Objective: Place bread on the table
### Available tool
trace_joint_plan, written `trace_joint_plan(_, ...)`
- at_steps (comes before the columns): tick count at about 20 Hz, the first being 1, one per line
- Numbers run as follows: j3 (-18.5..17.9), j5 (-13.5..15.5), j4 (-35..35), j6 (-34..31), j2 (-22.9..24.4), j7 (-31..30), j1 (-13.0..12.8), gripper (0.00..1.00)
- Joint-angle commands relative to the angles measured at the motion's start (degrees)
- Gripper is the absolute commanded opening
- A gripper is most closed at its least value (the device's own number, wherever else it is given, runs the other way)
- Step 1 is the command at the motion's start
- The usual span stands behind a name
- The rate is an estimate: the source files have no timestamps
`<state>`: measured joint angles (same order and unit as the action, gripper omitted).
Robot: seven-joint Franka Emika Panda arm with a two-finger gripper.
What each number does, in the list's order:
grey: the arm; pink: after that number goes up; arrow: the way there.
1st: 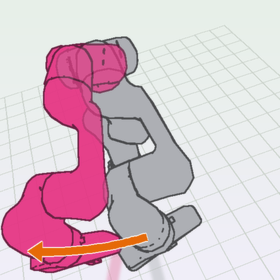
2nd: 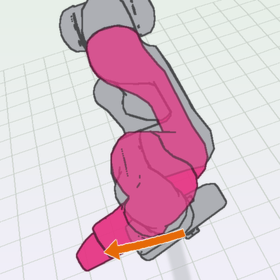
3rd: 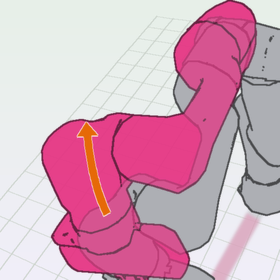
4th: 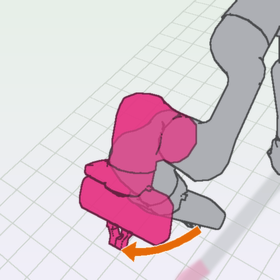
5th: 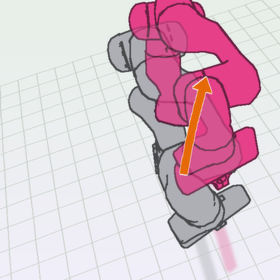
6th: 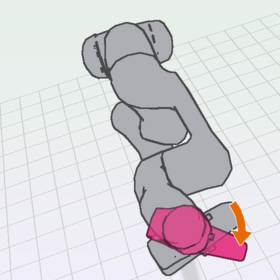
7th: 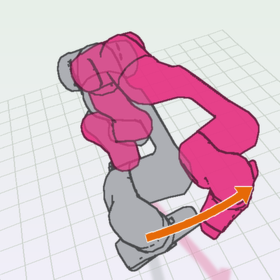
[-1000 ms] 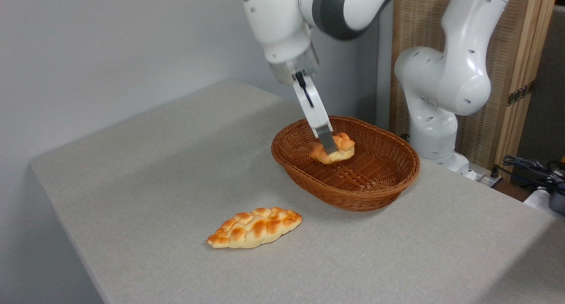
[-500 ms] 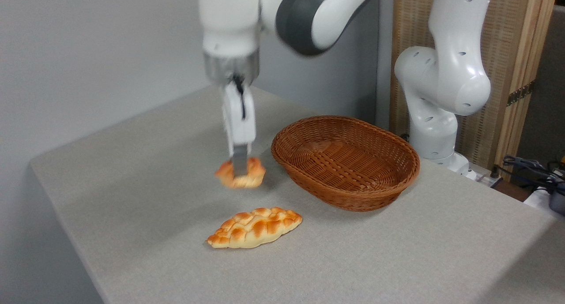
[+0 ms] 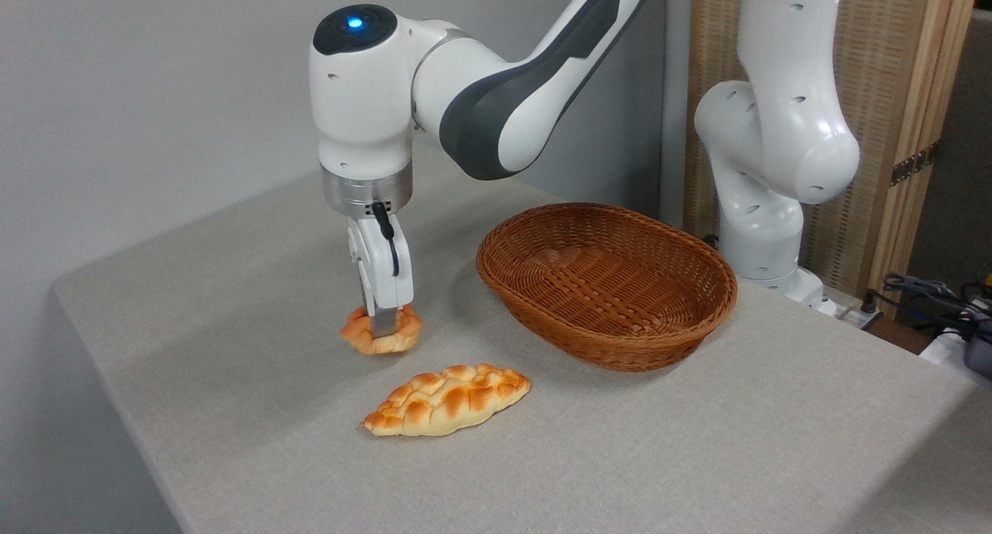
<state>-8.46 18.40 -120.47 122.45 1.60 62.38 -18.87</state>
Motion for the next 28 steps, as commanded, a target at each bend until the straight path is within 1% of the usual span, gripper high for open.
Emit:
trace_joint_plan(1,-0.24,1.38,0.41,-0.02,0.33,-0.59,-0.20,1.00)
trace_joint_plan(4,-0.24,0.59,0.58,-0.02,0.25,-0.06,-0.20,1.00)
trace_joint_plan(6,-0.24,-1.34,0.76,-0.02,0.77,-0.06,-0.11,1.00)
trace_joint_plan(8,-0.50,-2.57,1.46,-0.37,1.12,-0.24,0.24,1.00)
trace_joint_plan(9,-0.67,-2.67,3.20,-1.50,1.21,-0.76,0.59,1.00)
trace_joint_plan(10,-0.85,-2.67,4.96,-4.39,1.21,-0.85,0.85,1.00)
trace_joint_plan(12,-0.85,-2.67,11.19,-12.81,1.21,-1.81,3.57,1.00)
trace_joint_plan(14,-1.72,-2.67,17.17,-20.55,1.21,-4.97,5.68,1.00)
trace_joint_plan(16,-1.03,-2.93,21.48,-26.19,1.21,-7.17,9.89,1.00)
trace_joint_plan(17,0.19,-4.58,23.16,-27.60,1.21,-8.31,11.74,1.00)
trace_joint_plan(19,4.49,-10.29,25.98,-29.72,1.21,-9.46,16.13,1.00)
trace_joint_plan(20,6.08,-12.58,26.86,-30.16,1.13,-9.55,17.37,1.00)
trace_joint_plan(21,6.70,-14.16,27.82,-30.17,0.86,-10.16,18.08,1.00)
trace_joint_plan(22,6.71,-15.14,28.53,-30.17,0.60,-10.95,18.34,1.00)
trace_joint_plan(24,6.88,-16.11,28.89,-30.17,0.42,-10.96,18.70,1.00)
trace_joint_plan(26,10.29,-16.64,28.71,-30.25,0.33,-11.05,20.53,1.00)
trace_joint_plan(27,11.35,-17.51,28.62,-30.25,0.33,-11.22,21.15,1.00)
trace_joint_plan(28,11.71,-17.87,28.62,-30.25,0.33,-11.40,21.25,1.00)
